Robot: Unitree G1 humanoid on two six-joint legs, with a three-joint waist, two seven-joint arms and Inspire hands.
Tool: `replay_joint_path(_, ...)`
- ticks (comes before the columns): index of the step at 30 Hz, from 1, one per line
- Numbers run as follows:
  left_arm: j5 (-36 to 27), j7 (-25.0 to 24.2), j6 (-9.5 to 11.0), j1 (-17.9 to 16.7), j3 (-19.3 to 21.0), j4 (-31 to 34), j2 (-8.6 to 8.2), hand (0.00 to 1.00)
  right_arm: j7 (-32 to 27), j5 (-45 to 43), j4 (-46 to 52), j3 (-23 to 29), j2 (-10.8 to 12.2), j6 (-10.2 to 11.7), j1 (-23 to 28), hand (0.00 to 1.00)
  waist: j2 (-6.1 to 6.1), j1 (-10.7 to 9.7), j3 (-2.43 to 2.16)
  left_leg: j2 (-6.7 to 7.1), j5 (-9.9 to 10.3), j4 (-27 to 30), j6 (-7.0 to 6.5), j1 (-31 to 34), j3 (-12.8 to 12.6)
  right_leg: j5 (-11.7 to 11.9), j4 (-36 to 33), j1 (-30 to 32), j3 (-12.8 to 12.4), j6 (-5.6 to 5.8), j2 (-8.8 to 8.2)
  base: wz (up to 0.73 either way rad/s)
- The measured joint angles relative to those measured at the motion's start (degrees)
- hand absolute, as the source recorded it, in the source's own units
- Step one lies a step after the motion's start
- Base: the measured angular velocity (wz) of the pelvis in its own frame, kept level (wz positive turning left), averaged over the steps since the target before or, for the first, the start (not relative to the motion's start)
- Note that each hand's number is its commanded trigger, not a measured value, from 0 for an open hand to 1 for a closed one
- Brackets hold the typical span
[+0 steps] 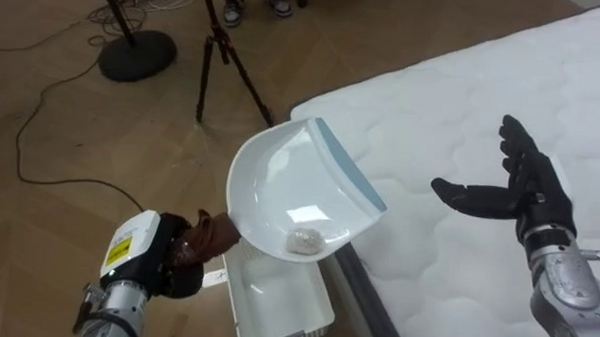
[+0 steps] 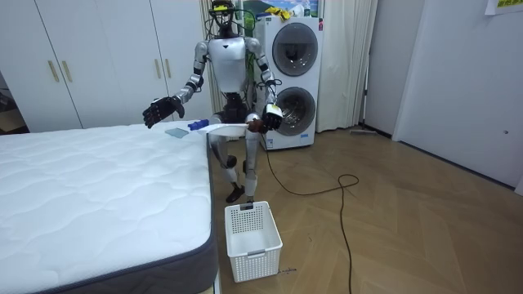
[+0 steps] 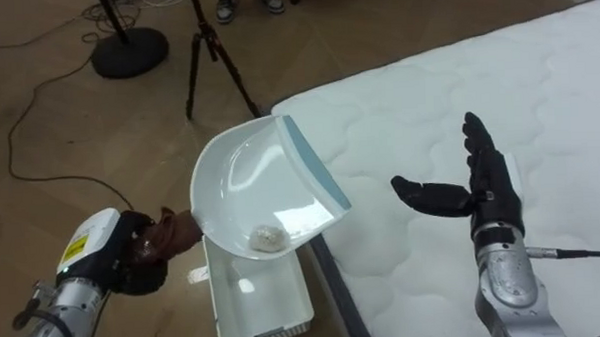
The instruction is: Clean bed
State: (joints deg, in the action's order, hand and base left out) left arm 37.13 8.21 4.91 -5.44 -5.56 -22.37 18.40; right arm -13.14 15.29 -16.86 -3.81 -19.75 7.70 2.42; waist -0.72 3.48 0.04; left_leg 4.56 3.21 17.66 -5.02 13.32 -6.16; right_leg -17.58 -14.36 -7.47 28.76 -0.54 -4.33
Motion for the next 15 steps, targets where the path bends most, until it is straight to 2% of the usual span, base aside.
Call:
replay_joint_path(1, 0.0, 0.0, 0.0, 0.0, 0.1, 0.0, 0.00, 1.00, 0.0, 0.0, 0.0, 0.0, 0.0, 0.0, 0.0, 0.00, -0.04, -0.1, 0.03, 0.19, 0.3, 0.0, -0.39, 0.0, 0.3, -0.2, -1.4, 0.1, 1.1, 0.42, -0.14, 0.26)
replay_joint_path(3, 0.0, 0.0, 0.1, 0.1, 0.2, 0.0, 0.12, 1.00, 0.1, 0.0, -0.3, 0.0, 0.0, 0.0, 0.1, 0.00, 0.16, -0.1, 0.02, 0.26, 0.9, 0.6, -1.20, 0.0, 0.4, -0.3, -5.2, 0.8, 2.2, 0.50, -0.90, 0.36)
replay_joint_path(5, 0.1, 0.0, 0.2, 0.6, 0.2, 0.0, 0.26, 1.00, 0.0, 0.0, -0.6, 0.0, 0.0, 0.0, 0.1, 0.00, 0.16, -0.3, 0.04, 0.18, 1.3, 0.9, -1.43, -0.6, 2.5, -0.2, -11.2, 2.6, 0.6, 0.76, -1.80, 0.47)
replay_joint_path(6, 0.3, 0.0, 0.2, 1.0, 0.1, -0.1, 0.31, 1.00, 0.1, -0.1, -0.8, 0.0, 0.1, 0.0, 0.2, 0.00, 0.45, -0.7, 0.25, 0.40, 2.0, 1.2, -1.68, -1.1, 4.9, -0.7, -15.0, 4.9, -3.1, 2.01, -2.18, 0.50)
replay_joint_path(7, 0.5, 0.0, 0.2, 1.2, 0.2, 0.0, 0.38, 1.00, 0.2, -0.2, -0.8, 0.0, 0.1, 0.0, 0.5, 0.00, 0.62, -0.8, 0.32, 0.33, 2.2, 1.1, -1.58, -1.3, 6.3, -1.3, -15.3, 7.1, -6.7, 2.40, -1.81, 0.51)
replay_joint_path(8, 0.5, 0.0, 0.2, 1.2, 0.2, 0.0, 0.40, 1.00, 0.3, -0.2, -0.8, 0.0, 0.1, 0.0, 0.6, 0.00, 0.77, -0.9, 0.42, 0.35, 2.2, 1.1, -1.50, -1.4, 6.9, -1.3, -15.2, 8.4, -7.8, 2.41, -1.86, 0.55)
replay_joint_path(9, 0.6, 0.0, 0.2, 1.1, 0.1, -0.1, 0.42, 1.00, 0.5, -0.4, -1.2, 0.0, 0.3, 0.0, 0.7, 0.00, 1.06, -1.3, 0.68, 0.51, 2.2, 1.1, -1.46, -1.9, 8.1, -1.2, -15.0, 10.8, -9.9, 2.57, -2.55, 0.61)
replay_joint_path(10, 0.6, -0.2, 0.2, 1.1, 0.1, -0.1, 0.41, 1.00, 0.7, -0.7, -2.0, 0.0, 0.4, 0.0, 0.7, 0.00, 0.87, -1.6, 0.75, 1.01, 2.2, 1.1, -1.44, -2.5, 9.0, -0.6, -13.1, 12.8, -12.5, 2.98, -3.01, 0.60)
replay_joint_path(11, 0.5, -0.2, 0.3, 1.1, 0.1, -0.1, 0.40, 1.00, 0.7, -1.1, -2.5, 0.0, 0.5, 0.0, 0.6, 0.00, 0.66, -1.7, 0.80, 1.36, 2.2, 1.2, -1.47, -2.7, 9.1, 0.4, -11.7, 13.6, -14.1, 3.53, -3.31, 0.54)
replay_joint_path(12, 0.5, -0.4, 0.5, 1.1, 0.1, -0.1, 0.38, 1.00, 0.7, -1.4, -3.1, 0.0, 0.5, 0.1, 0.6, 0.00, 0.10, -1.7, 0.77, 2.39, 2.3, 1.5, -1.47, -2.9, 9.6, 4.3, -9.9, 14.5, -16.7, 3.12, -2.44, 0.53)
replay_joint_path(13, 0.6, -0.8, 0.5, 1.1, 0.1, -0.1, -0.08, 1.00, 0.5, -1.4, -3.4, 0.0, 0.3, 0.1, 0.7, 0.00, 0.52, -1.7, 0.77, 2.86, 2.6, 2.0, -1.26, -2.8, 10.5, 5.6, -9.3, 14.5, -17.4, 2.46, -2.29, 0.40)
replay_joint_path(15, 0.6, -1.9, 1.5, 1.1, 0.5, -0.1, 0.14, 1.00, 0.2, -1.3, -3.4, 0.0, 0.3, 0.4, 0.6, 0.00, 1.11, -1.3, 0.32, 2.68, 2.3, 2.0, -0.70, -2.1, 11.0, 5.3, -8.1, 14.4, -16.4, 2.31, -1.95, 0.20)
